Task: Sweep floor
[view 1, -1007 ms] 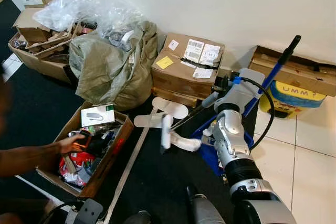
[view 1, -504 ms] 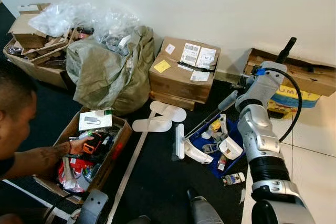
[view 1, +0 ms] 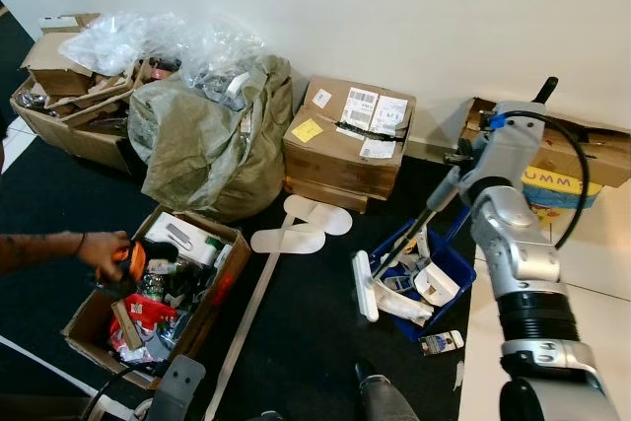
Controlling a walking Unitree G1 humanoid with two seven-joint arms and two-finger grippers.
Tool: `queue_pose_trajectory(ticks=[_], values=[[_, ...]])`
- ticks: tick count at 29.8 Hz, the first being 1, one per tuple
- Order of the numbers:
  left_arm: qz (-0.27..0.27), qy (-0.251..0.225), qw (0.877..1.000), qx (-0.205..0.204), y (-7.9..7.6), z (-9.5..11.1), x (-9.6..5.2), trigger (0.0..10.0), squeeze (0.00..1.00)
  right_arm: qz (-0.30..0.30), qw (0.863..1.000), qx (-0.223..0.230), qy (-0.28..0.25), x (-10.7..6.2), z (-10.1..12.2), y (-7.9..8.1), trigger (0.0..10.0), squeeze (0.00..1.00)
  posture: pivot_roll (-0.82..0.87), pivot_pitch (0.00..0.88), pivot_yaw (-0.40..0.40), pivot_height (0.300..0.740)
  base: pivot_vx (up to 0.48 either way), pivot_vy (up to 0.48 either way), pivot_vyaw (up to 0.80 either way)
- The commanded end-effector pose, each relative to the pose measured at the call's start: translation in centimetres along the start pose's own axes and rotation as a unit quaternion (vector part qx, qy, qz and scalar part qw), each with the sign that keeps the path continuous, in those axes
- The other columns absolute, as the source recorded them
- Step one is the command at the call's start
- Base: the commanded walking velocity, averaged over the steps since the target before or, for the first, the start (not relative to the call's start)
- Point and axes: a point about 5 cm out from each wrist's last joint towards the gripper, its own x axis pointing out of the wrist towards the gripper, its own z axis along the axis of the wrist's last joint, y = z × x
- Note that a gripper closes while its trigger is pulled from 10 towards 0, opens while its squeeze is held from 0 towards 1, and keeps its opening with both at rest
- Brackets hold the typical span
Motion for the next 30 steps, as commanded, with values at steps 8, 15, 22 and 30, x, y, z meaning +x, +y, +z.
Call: queue_pose_trajectory(ticks=[8,15,22,30], values=[[0.005,0.039,0.999,-0.011,-0.1,-1.7,-0.5,10.0,0.0,-0.023,0.996,-0.062,-0.065,0.0,2.3,-1.2,10.0,0.0,-0.04,0.205,0.092,0.74,0.0,0.0,0.0],[0.007,0.042,0.999,-0.011,-0.1,-1.8,-0.5,10.0,0.0,-0.026,0.99,-0.083,-0.113,-0.1,3.7,-1.1,10.0,0.0,-0.04,0.204,0.092,0.74,0.0,0.0,0.0],[0.008,0.048,0.999,-0.012,-0.1,-2.0,-0.6,10.0,0.0,-0.025,0.982,-0.1,-0.159,-0.3,5.1,-0.9,10.0,0.0,-0.04,0.212,0.093,0.74,0.0,0.0,0.0],[0.008,0.052,0.999,-0.013,-0.2,-2.1,-0.6,10.0,0.0,0.008,0.976,-0.046,-0.215,-0.7,6.6,0.5,10.0,0.0,-0.04,0.209,0.094,0.74,0.0,0.0,0.0]])
